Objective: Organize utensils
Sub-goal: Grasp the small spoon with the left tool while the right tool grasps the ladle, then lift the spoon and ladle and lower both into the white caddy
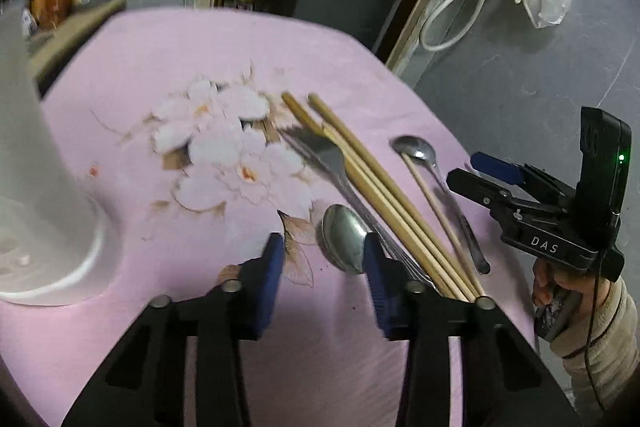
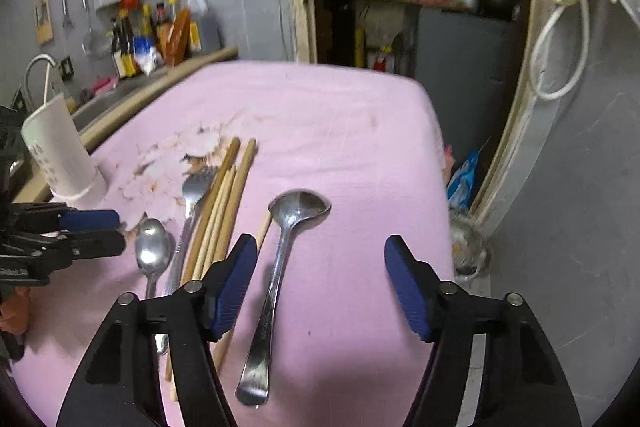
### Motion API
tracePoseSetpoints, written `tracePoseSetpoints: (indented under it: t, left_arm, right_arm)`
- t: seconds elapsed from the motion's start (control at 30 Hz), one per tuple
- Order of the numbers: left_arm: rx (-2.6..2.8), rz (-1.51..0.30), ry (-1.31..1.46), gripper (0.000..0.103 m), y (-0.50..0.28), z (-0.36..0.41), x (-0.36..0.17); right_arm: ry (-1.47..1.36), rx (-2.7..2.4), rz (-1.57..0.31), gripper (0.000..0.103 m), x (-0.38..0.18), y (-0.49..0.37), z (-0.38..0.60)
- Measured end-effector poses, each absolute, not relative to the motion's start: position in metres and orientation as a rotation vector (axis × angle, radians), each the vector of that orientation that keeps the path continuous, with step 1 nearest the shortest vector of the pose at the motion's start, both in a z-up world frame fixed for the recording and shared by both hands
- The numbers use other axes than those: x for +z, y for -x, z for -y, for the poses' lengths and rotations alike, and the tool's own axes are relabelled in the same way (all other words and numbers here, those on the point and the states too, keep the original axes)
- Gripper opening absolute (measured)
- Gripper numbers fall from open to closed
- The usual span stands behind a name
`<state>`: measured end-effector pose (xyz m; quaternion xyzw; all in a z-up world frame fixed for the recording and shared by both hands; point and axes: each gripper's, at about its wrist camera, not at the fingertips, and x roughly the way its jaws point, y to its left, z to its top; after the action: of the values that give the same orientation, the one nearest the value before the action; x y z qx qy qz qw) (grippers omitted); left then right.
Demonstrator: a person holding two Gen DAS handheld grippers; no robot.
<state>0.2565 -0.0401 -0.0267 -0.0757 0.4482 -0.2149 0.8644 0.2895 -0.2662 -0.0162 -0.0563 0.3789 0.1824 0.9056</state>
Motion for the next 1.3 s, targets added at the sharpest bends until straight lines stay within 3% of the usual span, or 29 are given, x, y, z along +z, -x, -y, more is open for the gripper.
tracePoseSetpoints:
  t: [0.17,0.33,0.43,0.97,1.13,1.3]
  left_arm:
    - [-0.476,-0.97,0.197,0.024,-0.27,0.037,-0.03]
    - [-0.485,-0.977,0.215,0.008,-0.275,0.034,-0.032]
    - [-0.486,-0.97,0.22,0.005,-0.274,0.03,-0.031]
    - [-0.471,-0.859,0.243,0.001,-0.263,0.03,-0.017]
    - [-0.455,-0.777,0.243,0.001,-0.254,0.026,-0.007]
    - [-0.442,-0.618,0.199,0.0,-0.233,0.031,0.011]
  right_arm:
    - [0.162,0.394,-0.835,0.061,-0.023,-0.305,0.258]
    - [0.226,0.407,-0.864,0.058,-0.027,-0.318,0.245]
    - [0.247,0.415,-0.878,0.052,-0.028,-0.326,0.239]
    - [0.217,0.452,-0.917,0.041,-0.028,-0.338,0.234]
    - [0.265,0.426,-0.83,0.041,-0.022,-0.317,0.229]
    - [0.306,0.375,-0.621,0.041,-0.002,-0.278,0.229]
